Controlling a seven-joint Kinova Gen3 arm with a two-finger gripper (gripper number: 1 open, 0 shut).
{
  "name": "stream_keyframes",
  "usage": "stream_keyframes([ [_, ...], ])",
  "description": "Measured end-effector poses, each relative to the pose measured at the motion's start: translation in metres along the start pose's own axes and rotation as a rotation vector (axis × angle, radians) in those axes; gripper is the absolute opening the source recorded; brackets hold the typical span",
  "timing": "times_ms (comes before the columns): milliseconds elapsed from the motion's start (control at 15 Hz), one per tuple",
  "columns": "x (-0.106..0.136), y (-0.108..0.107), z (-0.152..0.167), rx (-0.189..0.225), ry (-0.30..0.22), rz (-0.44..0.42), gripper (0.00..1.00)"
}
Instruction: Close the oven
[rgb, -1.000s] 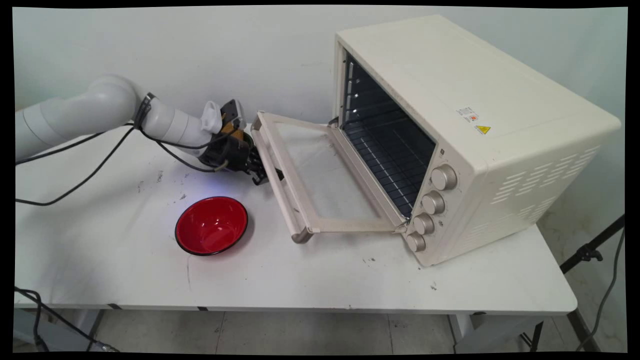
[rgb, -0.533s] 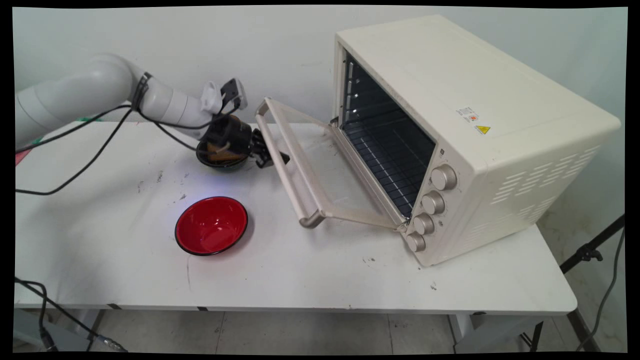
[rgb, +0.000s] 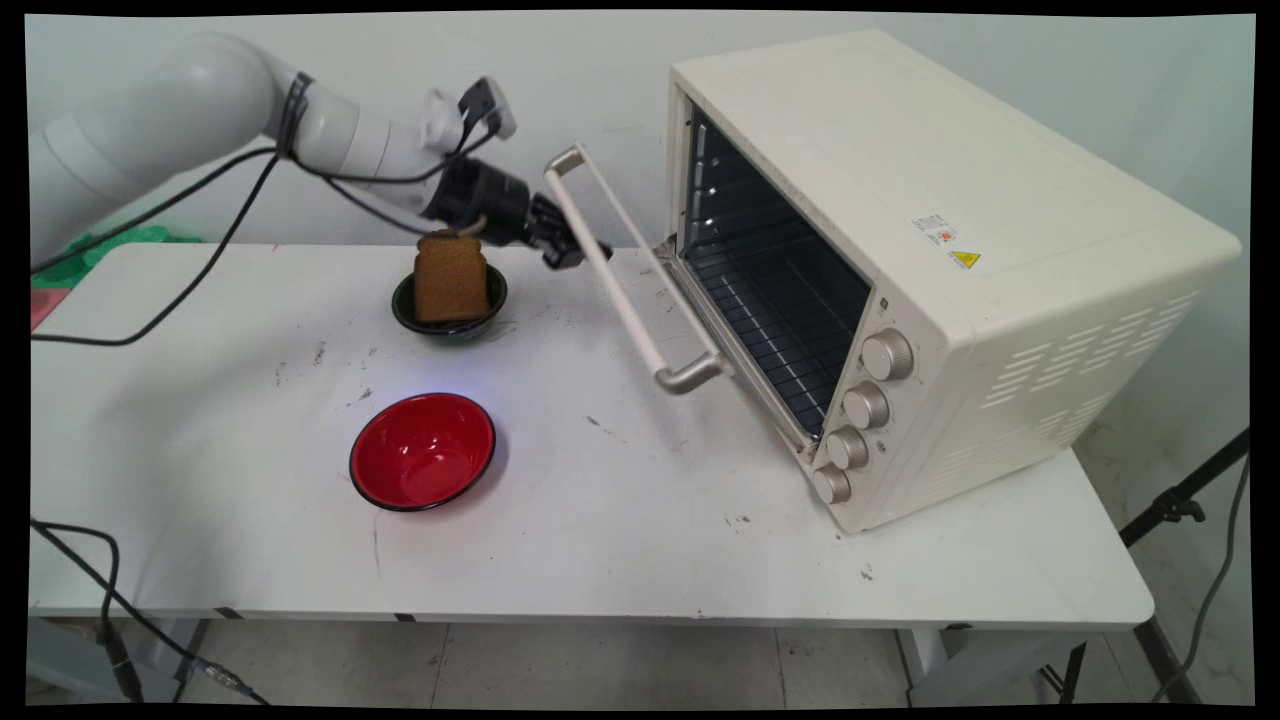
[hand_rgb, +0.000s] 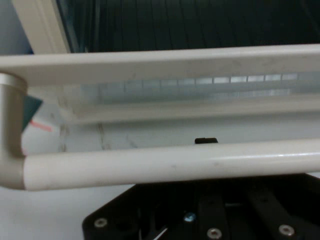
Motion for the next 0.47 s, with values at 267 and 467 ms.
stream_keyframes([
  [267,0.029,-0.004,-0.001,0.002,0.045,0.0,0.0],
  [467,0.039,-0.006,-0.003,0.002,0.059,0.005,0.0],
])
